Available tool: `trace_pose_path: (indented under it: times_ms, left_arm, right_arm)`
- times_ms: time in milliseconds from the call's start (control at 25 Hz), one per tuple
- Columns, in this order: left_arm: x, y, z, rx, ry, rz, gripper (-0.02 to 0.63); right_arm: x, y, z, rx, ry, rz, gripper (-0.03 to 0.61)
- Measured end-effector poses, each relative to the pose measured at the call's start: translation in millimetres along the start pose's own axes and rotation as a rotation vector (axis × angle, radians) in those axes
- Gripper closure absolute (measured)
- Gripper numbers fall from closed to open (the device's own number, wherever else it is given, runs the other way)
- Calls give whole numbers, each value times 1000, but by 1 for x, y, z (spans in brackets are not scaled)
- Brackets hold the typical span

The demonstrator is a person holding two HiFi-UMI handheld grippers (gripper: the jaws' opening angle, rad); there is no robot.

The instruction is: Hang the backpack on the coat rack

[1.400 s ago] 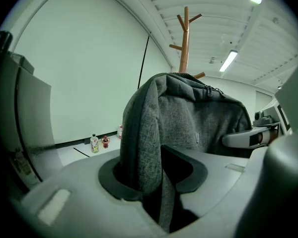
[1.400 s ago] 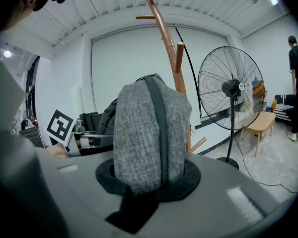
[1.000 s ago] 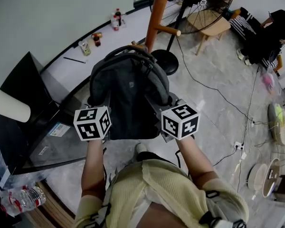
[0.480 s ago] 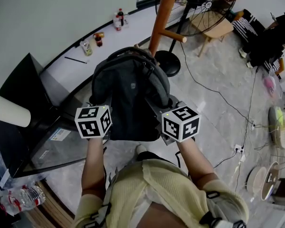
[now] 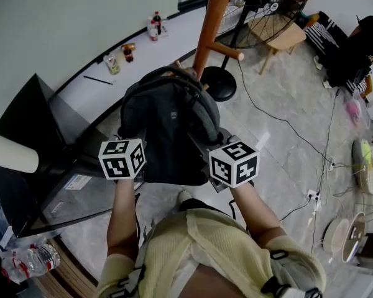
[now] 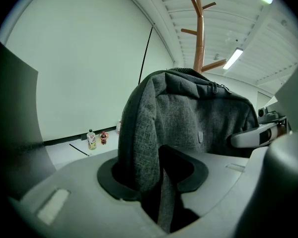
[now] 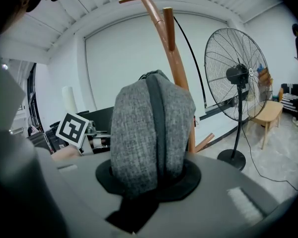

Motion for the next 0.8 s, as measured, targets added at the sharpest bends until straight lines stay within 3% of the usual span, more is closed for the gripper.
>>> trace_pose_path:
  times_ms: [800]
  left_arm:
    - [32,-1,13,-24,86,42,459]
  right_arm:
    - [11,22,10,-71,-4,52,474]
Point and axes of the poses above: the fingertips, and each gripper's own axes: x forward along the fingers, y to its right, z out of its underside, the point moved 7 cm from there along -x, backward along the fingers, and after that the axes turned 15 degrees about -z, right-handed, at the moved point
